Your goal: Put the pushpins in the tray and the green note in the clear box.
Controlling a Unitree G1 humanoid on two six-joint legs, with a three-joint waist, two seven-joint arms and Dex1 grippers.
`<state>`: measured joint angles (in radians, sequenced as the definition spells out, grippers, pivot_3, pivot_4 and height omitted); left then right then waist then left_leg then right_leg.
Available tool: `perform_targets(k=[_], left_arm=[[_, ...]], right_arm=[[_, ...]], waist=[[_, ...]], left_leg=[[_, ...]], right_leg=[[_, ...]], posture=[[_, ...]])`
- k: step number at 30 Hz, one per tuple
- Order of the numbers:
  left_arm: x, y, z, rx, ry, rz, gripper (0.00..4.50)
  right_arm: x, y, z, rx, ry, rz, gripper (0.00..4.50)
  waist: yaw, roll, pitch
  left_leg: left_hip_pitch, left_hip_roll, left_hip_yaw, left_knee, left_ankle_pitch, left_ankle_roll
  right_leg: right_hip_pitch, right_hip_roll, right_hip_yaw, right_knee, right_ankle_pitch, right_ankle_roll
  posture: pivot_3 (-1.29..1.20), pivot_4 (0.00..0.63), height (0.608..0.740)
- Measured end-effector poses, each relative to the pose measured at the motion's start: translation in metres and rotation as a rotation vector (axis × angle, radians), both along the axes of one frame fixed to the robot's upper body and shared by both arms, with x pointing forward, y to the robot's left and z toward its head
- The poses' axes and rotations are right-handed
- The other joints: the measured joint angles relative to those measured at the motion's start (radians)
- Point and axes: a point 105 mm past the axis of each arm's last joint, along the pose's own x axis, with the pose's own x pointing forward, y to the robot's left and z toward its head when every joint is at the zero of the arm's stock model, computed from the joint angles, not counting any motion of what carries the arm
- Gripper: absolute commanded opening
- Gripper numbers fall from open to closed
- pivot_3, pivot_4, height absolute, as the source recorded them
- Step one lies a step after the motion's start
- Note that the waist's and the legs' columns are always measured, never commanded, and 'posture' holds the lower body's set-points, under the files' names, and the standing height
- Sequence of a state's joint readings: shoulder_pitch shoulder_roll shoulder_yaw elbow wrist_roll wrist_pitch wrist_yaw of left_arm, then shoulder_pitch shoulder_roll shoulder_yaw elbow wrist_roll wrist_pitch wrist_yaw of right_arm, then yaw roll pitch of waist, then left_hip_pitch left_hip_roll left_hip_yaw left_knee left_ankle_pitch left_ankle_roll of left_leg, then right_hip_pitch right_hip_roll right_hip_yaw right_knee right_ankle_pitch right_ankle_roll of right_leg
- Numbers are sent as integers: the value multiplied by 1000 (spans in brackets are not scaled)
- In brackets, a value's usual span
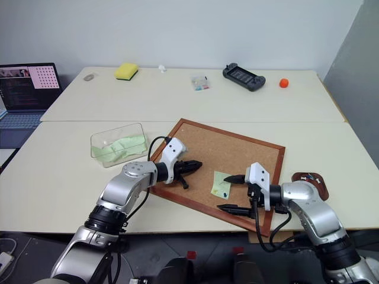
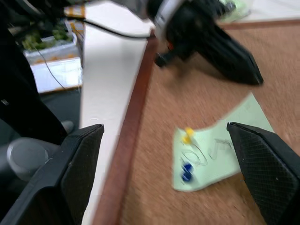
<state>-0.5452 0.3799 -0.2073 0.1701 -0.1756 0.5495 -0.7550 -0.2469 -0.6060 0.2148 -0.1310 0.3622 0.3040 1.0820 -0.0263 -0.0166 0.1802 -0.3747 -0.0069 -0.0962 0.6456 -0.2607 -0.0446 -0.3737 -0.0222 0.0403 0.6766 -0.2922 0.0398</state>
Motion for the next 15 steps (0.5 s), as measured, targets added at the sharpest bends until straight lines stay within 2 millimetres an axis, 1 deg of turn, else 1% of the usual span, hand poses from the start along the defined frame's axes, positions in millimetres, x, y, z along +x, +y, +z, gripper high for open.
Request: perform_targets(k=[4,6,7,8,12,14,15], left_arm=[[0,1,0,2,3,3,0],[0,1,0,3,3,3,0],[0,1,0,3,3,4,0],[0,1,0,5,3,5,0],[-2,3,0,9,-1,10,0],[-3,4,0,10,-3,11,0],[-3,4,0,10,-3,13,0]], right_arm=[[5,0,-15,-9,9,-7,4465],[5,0,-19,-17,8,-3,4101],[5,0,-20,-20,1,0,4027],[6,0,-20,-19,-2,-1,3753],[5,3,-20,-2,-3,8,3056],[5,4,-21,2,-1,11,2588],[6,5,-21,4,2,10,2437]], waist=[[-1,0,0],[-1,0,0],[-1,0,0],[-2,0,0],[-3,0,0],[-3,0,0],[-3,0,0]], left_leg=[[0,0,0,0,0,0],[0,0,0,0,0,0],[0,0,0,0,0,0],[0,0,0,0,0,0],[1,0,-1,-1,0,0],[0,0,-2,-1,0,0],[0,0,-2,-1,0,0]], right_leg=[[0,0,0,0,0,0],[0,0,0,0,0,0],[0,0,0,0,0,0],[0,0,0,0,0,0],[0,0,0,1,0,0],[0,0,0,1,0,0],[0,0,0,1,0,0]], posture=[[0,150,740],[0,150,740],[0,150,740],[0,150,740],[0,150,740],[0,150,740],[0,150,740]])
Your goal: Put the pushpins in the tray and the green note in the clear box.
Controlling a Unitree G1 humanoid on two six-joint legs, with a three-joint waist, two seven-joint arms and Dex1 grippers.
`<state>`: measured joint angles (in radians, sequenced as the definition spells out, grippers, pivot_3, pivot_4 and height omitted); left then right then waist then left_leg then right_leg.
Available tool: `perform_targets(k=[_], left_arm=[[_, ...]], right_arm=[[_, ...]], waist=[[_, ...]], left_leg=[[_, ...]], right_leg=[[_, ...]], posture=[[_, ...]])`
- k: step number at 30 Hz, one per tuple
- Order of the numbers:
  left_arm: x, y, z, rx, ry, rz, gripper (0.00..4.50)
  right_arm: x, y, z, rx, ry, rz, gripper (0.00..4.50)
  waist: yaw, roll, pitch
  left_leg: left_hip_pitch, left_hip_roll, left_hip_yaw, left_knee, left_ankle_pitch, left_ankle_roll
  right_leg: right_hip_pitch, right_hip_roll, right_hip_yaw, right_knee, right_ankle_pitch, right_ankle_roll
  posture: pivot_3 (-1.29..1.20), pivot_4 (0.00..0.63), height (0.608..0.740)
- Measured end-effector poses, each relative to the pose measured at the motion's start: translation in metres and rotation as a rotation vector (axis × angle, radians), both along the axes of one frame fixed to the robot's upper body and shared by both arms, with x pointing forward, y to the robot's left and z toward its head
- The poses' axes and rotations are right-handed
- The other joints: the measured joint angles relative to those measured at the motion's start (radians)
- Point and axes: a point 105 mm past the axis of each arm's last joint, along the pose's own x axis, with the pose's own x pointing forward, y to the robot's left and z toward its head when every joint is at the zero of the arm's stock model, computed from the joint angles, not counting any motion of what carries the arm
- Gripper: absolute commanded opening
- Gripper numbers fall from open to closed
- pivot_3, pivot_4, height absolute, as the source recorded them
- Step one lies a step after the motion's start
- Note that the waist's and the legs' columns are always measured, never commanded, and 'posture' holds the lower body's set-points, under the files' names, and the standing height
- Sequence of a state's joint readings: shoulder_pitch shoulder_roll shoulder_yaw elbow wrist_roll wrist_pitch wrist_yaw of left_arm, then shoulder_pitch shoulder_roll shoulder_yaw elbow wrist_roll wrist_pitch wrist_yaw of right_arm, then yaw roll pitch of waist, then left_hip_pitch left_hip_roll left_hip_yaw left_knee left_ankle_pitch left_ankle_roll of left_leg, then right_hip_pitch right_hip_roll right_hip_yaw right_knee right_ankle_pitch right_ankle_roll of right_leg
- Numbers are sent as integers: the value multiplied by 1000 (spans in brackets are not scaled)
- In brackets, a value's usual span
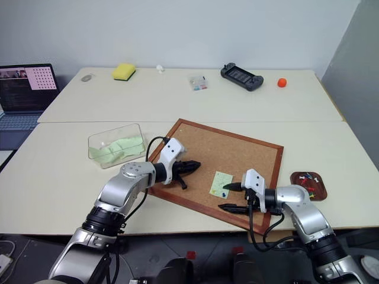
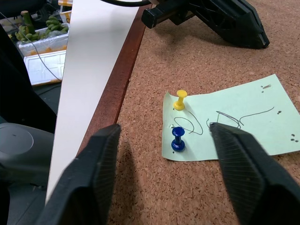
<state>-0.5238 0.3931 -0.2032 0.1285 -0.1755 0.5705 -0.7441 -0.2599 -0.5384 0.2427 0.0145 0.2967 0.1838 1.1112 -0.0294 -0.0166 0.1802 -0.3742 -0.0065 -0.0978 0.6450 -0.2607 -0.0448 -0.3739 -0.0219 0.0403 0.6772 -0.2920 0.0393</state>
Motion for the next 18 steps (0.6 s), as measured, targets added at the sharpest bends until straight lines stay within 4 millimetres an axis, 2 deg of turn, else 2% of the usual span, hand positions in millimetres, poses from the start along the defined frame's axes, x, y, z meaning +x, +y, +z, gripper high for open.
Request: perform_targets(k=[12,18], left_arm=[[-2,0,0,3,-2,8,0],[-2,0,0,3,-2,8,0]], right_arm=[[6,3,1,14,3,-7,60],[6,3,1,15,4,-6,13]], waist=[[-1,0,0],[-1,0,0]], left_leg=[[0,0,0,0,0,0],[0,0,0,0,0,0]], right_leg=[[0,0,0,0,0,0],[0,0,0,0,0,0]], posture=[[0,150,740],[0,150,740]])
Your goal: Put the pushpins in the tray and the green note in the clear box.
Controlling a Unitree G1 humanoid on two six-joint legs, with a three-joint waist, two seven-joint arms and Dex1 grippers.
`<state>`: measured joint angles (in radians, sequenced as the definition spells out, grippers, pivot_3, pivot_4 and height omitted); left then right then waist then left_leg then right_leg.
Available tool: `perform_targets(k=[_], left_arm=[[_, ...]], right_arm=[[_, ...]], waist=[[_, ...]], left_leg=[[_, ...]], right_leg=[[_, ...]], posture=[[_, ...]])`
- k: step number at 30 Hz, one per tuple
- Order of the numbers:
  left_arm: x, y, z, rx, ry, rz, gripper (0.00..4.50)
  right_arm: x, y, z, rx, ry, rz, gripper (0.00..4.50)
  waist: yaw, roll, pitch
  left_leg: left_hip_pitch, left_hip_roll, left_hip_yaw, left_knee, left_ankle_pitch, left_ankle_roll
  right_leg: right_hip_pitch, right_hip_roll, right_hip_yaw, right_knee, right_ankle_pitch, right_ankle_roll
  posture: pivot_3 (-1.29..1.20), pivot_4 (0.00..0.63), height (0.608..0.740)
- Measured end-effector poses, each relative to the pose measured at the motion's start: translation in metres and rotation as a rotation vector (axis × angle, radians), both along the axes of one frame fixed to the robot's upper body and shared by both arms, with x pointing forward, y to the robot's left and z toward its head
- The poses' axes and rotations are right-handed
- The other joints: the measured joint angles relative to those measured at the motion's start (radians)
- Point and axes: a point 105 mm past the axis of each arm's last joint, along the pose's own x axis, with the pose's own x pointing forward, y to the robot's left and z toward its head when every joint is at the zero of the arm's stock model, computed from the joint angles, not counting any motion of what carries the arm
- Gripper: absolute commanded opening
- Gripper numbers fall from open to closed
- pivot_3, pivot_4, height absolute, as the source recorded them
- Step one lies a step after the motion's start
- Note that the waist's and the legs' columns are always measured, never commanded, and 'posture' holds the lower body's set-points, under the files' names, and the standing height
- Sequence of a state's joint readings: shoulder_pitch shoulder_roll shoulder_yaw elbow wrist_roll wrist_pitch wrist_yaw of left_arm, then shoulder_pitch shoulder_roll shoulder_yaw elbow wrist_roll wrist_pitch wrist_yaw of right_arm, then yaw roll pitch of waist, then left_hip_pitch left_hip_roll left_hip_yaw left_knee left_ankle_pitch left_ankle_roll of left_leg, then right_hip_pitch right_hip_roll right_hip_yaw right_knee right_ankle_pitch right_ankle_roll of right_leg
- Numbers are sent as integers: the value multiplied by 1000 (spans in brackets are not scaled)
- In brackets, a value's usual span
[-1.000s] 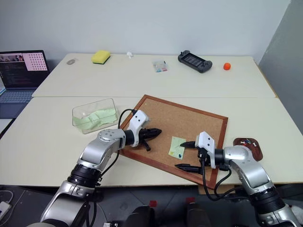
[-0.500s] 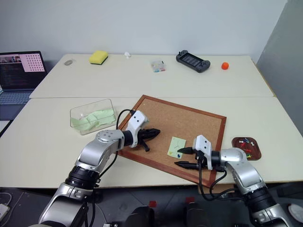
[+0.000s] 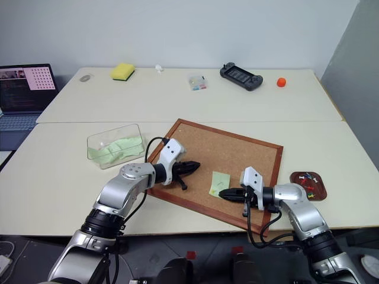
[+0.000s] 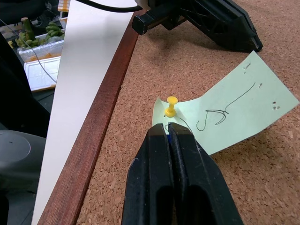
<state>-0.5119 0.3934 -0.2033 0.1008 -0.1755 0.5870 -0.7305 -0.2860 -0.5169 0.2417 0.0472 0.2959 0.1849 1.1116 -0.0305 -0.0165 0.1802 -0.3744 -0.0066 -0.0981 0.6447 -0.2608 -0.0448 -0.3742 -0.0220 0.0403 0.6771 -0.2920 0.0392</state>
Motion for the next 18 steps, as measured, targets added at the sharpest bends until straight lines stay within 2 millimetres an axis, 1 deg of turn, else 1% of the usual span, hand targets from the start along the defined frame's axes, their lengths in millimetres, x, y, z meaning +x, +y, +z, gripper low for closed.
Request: perform_targets(k=[4,5,8,10,12,15,17,18], left_arm=[[-1,-1,1,0,-3,-5,0],[-1,-1,1,0,-3,-6,0],[-1,-1,1,0,-3,-5,0],[-1,-2,1,-1,-5,-6,0],[-2,-2,1,-1,-4,-7,0],[-2,-2,0,-1,-4,-7,0],[-2,-2,0,-1,-5,-7,0],[-2,-3,1,-1,-6,-7,0]], right_arm=[[-2,-1,6,-12,13,-8,13],[-3,1,13,15,10,-11,13],[-5,7,48,89,-59,-3,13],[-7,7,61,118,-67,-16,13],[-7,4,68,129,-63,-36,13],[-3,-6,80,153,-63,-108,13],[4,-21,89,167,-81,-198,13],[8,-33,93,163,-96,-266,13]], waist=[[1,0,0],[1,0,0],[1,0,0],[1,0,0],[1,0,0],[2,0,0],[2,0,0],[2,0,0]], left_leg=[[-2,0,0,0,0,0],[-3,0,-1,0,0,0],[-4,0,-2,0,0,0],[-4,0,-2,0,0,0],[-4,0,-1,0,0,0],[-5,0,-1,0,0,0],[-5,0,-1,0,0,0],[-5,-1,-1,0,0,0]], right_leg=[[-1,0,0,0,0,0],[-3,0,0,0,0,0],[-4,0,-1,0,0,0],[-4,0,-1,0,0,0],[-4,-1,-1,0,0,0],[-4,-1,-1,0,0,0],[-4,-1,-1,0,0,0],[-4,-1,-1,-1,0,0]], posture=[[0,150,740],[0,150,740],[0,150,740],[0,150,740],[0,150,740],[0,150,740],[0,150,740],[0,150,740]])
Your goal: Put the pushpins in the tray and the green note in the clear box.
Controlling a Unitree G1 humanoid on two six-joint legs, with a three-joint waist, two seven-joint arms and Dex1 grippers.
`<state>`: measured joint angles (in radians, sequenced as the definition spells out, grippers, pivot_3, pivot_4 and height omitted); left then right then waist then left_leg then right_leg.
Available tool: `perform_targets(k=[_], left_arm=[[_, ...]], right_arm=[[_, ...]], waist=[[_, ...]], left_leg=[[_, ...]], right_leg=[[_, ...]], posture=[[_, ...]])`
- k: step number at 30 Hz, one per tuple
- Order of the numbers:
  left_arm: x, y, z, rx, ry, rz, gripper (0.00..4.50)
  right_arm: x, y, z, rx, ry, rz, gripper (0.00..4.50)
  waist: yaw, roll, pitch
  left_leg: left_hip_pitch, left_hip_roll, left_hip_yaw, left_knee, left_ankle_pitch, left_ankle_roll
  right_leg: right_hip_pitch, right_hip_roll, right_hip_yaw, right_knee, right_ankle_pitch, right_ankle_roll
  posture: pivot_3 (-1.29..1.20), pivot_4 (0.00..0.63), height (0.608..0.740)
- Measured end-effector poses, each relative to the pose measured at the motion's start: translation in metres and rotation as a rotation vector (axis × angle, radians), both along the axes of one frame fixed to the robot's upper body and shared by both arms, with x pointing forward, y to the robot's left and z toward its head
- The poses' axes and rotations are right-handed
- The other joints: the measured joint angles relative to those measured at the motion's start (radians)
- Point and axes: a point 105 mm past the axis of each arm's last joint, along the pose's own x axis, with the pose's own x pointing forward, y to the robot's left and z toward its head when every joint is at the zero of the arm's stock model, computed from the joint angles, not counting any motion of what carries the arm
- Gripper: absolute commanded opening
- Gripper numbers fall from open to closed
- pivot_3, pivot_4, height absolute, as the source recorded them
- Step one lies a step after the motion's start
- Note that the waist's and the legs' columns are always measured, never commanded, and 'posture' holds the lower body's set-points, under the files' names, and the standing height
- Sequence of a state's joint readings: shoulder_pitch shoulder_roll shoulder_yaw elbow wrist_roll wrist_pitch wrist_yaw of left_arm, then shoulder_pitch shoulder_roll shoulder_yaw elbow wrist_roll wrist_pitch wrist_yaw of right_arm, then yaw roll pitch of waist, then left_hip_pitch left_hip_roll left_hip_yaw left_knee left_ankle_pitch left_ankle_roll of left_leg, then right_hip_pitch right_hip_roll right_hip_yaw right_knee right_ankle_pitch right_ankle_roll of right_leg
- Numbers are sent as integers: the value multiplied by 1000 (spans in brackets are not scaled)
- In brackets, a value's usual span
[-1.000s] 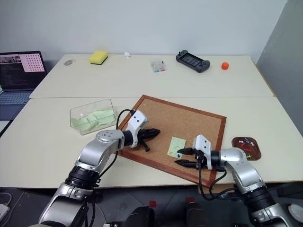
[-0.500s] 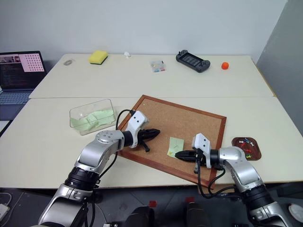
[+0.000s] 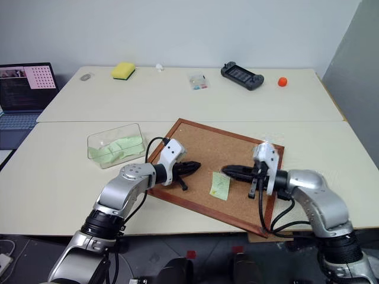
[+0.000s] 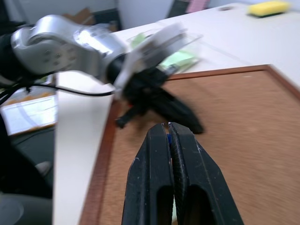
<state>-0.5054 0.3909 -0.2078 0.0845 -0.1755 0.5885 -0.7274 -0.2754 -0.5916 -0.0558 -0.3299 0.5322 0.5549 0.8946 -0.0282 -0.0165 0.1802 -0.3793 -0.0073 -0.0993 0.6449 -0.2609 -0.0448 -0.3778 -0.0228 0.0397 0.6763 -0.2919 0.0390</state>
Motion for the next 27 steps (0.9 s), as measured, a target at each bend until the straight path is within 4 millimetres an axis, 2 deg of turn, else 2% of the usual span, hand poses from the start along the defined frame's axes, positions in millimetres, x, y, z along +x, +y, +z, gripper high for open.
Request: perform_targets(k=[3,8,11,14,20,27], left_arm=[[-1,-1,0,-1,-1,-3,0],[-2,0,-1,-2,1,-1,0],[-1,3,-2,0,4,7,0],[-1,3,-3,0,6,7,0],[1,0,-3,5,12,-8,0],[1,1,-3,9,13,-13,0]], right_arm=[[4,-41,-4,-48,-6,-189,13],[-6,-111,-40,-152,65,-553,13],[-12,-139,-47,-159,74,-717,13],[-19,-149,-57,-120,108,-825,13],[-19,-157,-69,-95,151,-947,13],[-23,-161,-78,-98,187,-1010,1509]], waist=[[1,0,0],[1,1,0],[-5,2,-1],[-5,2,-2],[-1,4,-3],[-2,4,-3]], left_leg=[[0,0,1,-1,0,0],[0,0,3,-1,0,0],[2,0,5,-1,0,0],[2,1,7,-1,0,0],[2,0,9,0,0,0],[2,0,10,-1,0,0]], right_leg=[[0,0,0,-1,0,0],[0,0,1,0,0,0],[0,0,4,1,0,0],[1,1,3,1,-3,4],[1,1,3,1,-3,5],[1,1,3,1,-3,5]], posture=[[0,150,740],[0,150,740],[0,150,740],[0,150,740],[0,150,740],[0,150,740]])
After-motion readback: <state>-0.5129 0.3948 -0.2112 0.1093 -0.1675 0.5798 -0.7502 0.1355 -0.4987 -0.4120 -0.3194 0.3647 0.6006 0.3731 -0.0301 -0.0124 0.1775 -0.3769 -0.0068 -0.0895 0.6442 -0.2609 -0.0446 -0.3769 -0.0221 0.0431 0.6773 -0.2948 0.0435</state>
